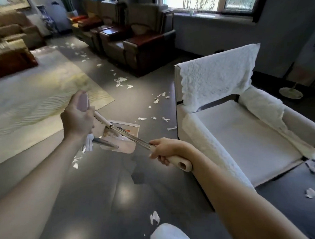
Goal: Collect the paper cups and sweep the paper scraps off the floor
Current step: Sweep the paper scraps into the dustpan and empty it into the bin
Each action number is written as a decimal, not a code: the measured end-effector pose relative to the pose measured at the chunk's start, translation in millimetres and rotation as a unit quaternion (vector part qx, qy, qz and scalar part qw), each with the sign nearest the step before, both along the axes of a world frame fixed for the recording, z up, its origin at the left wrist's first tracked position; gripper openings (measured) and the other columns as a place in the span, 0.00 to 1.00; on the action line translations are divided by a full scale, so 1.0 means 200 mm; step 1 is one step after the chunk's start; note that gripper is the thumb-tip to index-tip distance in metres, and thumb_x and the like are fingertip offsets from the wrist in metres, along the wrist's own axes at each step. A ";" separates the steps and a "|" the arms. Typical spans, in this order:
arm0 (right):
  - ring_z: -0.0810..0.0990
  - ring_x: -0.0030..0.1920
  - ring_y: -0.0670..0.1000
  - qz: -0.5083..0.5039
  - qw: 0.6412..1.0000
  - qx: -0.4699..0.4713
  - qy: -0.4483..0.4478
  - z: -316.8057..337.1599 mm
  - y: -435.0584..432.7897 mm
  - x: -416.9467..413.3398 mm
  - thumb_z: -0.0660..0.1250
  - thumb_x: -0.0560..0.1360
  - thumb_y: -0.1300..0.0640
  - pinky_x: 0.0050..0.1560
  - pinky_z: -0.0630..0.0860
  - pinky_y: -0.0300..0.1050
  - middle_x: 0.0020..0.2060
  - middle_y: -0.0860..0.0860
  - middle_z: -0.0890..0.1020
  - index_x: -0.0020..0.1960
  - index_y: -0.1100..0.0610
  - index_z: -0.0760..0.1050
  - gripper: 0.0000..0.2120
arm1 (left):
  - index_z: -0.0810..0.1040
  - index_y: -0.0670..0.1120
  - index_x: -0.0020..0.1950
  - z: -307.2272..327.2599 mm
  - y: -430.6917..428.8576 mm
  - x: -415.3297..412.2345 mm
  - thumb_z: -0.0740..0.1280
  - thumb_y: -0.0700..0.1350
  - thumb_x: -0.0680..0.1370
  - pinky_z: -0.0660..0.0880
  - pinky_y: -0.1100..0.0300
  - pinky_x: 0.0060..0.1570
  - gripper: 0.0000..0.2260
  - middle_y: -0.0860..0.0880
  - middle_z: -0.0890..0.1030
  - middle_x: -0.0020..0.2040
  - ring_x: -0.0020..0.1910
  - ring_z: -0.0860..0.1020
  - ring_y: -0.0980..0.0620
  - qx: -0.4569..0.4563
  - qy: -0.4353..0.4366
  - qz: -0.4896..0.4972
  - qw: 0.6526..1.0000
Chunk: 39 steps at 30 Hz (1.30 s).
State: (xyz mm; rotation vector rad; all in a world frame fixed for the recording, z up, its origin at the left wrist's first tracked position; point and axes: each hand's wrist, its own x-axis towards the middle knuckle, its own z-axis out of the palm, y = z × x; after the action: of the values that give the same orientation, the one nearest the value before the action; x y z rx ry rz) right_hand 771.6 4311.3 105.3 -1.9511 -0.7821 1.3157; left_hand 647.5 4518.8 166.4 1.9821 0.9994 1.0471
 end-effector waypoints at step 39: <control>0.70 0.21 0.41 -0.484 0.871 0.048 0.071 -0.09 2.72 5.51 0.64 0.77 0.63 0.21 0.68 0.35 0.33 0.50 0.73 0.76 0.47 0.57 0.32 | 0.73 0.60 0.60 -0.06 2.88 6.48 0.68 0.41 0.76 0.81 0.47 0.42 0.18 0.50 0.79 0.52 0.46 0.81 0.38 0.040 -0.043 -0.465 0.883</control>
State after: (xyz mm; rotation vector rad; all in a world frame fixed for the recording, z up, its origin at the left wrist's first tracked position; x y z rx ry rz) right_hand 1873.3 4855.9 88.2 -1.7308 0.2310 0.7426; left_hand 1944.3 5095.8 153.6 2.0731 -0.1117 0.6034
